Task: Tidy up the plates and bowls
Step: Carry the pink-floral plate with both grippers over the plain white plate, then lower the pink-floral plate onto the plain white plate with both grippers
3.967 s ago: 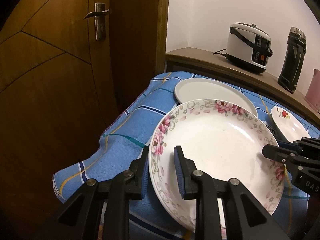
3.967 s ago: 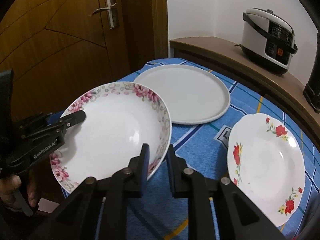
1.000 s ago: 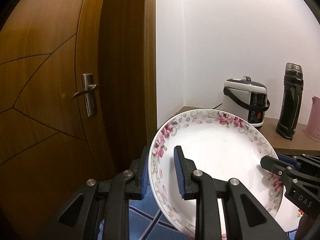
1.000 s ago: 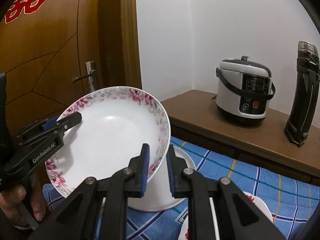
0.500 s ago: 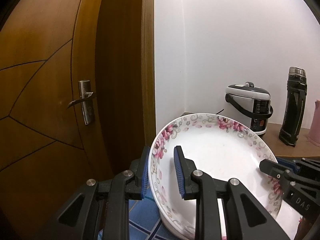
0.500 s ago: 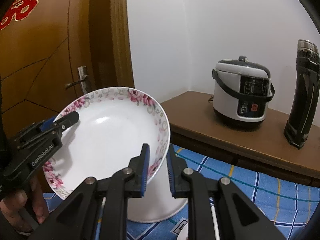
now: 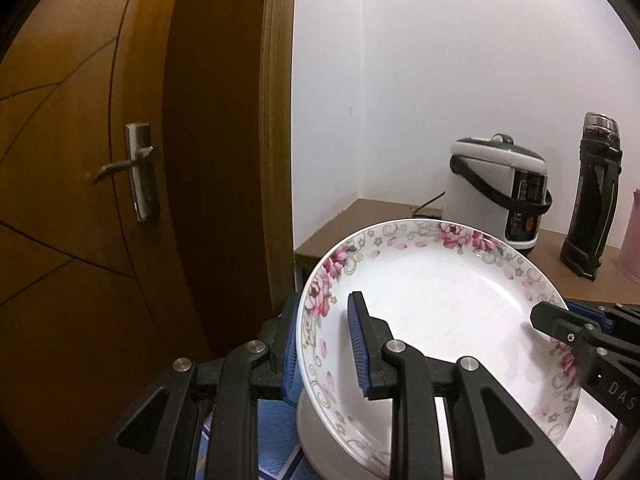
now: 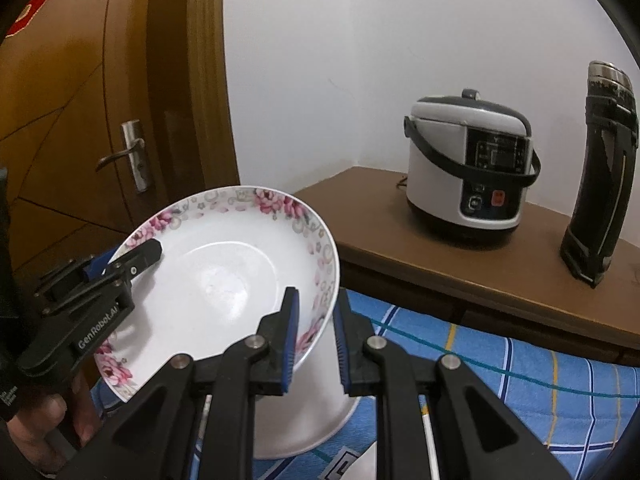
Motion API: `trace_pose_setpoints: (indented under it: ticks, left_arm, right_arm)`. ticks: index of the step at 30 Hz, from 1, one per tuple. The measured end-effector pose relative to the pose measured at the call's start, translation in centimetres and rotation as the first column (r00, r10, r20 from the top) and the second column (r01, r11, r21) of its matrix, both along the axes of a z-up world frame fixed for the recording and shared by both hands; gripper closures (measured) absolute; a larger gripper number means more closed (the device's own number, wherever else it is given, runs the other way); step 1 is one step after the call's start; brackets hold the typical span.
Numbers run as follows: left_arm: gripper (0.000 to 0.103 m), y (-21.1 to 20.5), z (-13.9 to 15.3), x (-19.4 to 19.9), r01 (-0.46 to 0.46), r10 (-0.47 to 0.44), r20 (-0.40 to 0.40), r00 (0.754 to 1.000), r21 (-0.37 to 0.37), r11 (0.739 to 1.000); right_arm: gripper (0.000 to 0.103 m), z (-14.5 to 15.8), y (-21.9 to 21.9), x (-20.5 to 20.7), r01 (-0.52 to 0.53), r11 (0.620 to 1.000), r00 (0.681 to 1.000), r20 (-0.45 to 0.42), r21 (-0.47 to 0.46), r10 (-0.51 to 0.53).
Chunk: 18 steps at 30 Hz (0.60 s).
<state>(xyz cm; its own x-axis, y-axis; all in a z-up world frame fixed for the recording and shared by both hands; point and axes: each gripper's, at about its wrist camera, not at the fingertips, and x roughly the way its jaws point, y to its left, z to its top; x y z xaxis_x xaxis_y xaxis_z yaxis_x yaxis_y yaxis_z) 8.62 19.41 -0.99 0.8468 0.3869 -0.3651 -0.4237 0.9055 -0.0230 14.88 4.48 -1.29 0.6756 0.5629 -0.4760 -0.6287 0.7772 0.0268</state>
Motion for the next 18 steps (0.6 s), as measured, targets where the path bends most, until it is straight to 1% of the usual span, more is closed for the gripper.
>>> trace_pose_setpoints:
  ticks: [5, 9, 15, 18]
  left_arm:
    - [0.077, 0.2, -0.7, 0.8, -0.001, 0.0, -0.012, 1.0, -0.007, 1.0]
    - [0.077, -0.1, -1.0, 1.2, 0.0, 0.0, -0.018, 1.0, 0.018, 1.0]
    - [0.077, 0.3, -1.7, 1.9, 0.012, -0.011, -0.039, 0.999, 0.006, 1.0]
    - [0.077, 0.5, -2.1, 2.1, 0.017, -0.017, -0.048, 0.999, 0.0, 1.0]
  right_arm:
    - [0.086, -0.8, 0.2, 0.6, 0.009, 1.0, 1.0, -0.011, -0.022, -0.009]
    - [0.086, -1.3, 0.4, 1.0, 0.019, 0.999, 1.0, -0.018, -0.045, -0.02]
    - [0.086, -2.1, 0.6, 1.5, 0.024, 0.997, 0.999, -0.034, -0.074, -0.027]
    - [0.086, -2.8, 1.0, 1.7, 0.026, 0.994, 0.998, -0.047, -0.102, -0.031]
